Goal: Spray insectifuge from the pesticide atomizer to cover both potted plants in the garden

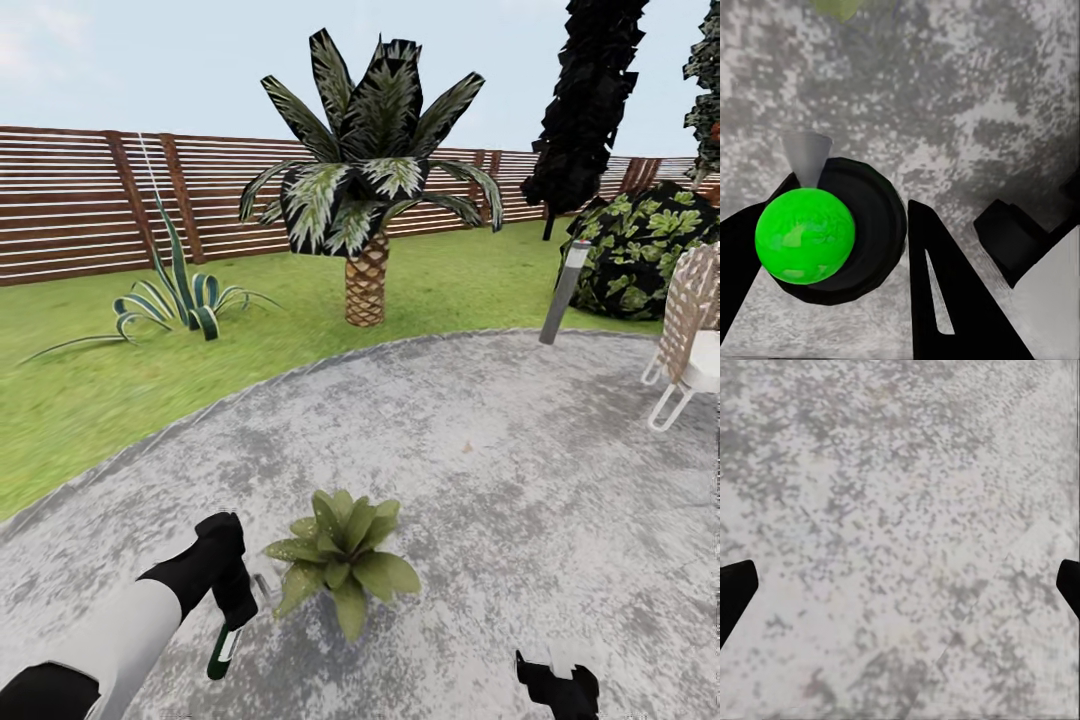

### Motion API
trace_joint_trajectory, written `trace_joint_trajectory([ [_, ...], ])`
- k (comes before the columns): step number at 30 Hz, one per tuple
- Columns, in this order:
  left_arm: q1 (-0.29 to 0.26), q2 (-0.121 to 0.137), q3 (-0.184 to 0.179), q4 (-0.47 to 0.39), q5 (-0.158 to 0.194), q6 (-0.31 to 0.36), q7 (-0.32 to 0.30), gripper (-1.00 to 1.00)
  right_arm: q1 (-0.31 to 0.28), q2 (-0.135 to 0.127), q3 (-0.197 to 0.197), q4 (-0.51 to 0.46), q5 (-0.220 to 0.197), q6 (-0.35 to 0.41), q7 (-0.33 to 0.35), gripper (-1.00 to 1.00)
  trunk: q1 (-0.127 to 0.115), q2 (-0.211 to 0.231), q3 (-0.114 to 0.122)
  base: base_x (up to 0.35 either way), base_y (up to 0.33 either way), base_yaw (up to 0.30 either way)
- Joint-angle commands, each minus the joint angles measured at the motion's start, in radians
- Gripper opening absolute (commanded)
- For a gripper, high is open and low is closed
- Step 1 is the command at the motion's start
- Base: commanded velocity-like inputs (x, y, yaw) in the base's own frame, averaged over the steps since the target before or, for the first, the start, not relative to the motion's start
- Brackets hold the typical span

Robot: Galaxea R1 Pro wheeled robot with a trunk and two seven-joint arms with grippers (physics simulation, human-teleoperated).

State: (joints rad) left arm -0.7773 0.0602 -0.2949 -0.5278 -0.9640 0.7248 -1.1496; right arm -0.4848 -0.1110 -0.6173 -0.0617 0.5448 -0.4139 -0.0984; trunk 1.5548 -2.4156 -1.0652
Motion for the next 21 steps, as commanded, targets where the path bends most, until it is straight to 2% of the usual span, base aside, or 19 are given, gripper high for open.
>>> trace_joint_trajectory([
  [1,0.001,0.002,-0.004,0.0,-0.001,0.008,0.01,-1.0,-0.001,0.0,-0.006,0.002,0.011,-0.003,-0.005,1.0,-0.001,0.0,-0.001,-0.278,-0.168,0.0],
  [4,0.007,0.001,-0.003,0.026,0.001,0.008,0.047,-1.0,-0.001,0.002,-0.006,0.002,0.011,-0.003,-0.005,1.0,-0.001,0.0,-0.001,-0.131,-0.083,0.052],
  [12,0.008,0.001,0.008,0.028,0.001,0.01,0.046,-1.0,-0.001,0.002,-0.006,0.002,0.011,-0.003,-0.006,1.0,-0.001,0.0,-0.001,0.003,-0.004,0.258],
  [16,0.007,0.0,0.009,0.028,0.001,0.011,0.043,-1.0,-0.001,0.002,-0.006,0.002,0.011,-0.003,-0.006,1.0,-0.001,0.0,-0.001,0.27,0.0,0.261],
  [18,0.007,0.0,0.009,0.028,0.001,0.011,0.043,-1.0,-0.001,0.003,-0.006,0.002,0.012,-0.003,-0.005,1.0,-0.001,0.0,-0.001,0.285,0.0,0.055],
  [21,0.014,0.001,0.007,0.035,0.003,0.011,0.044,-1.0,-0.001,0.004,-0.006,0.002,0.011,-0.003,-0.006,1.0,-0.001,0.0,-0.001,0.01,0.0,0.004],
])
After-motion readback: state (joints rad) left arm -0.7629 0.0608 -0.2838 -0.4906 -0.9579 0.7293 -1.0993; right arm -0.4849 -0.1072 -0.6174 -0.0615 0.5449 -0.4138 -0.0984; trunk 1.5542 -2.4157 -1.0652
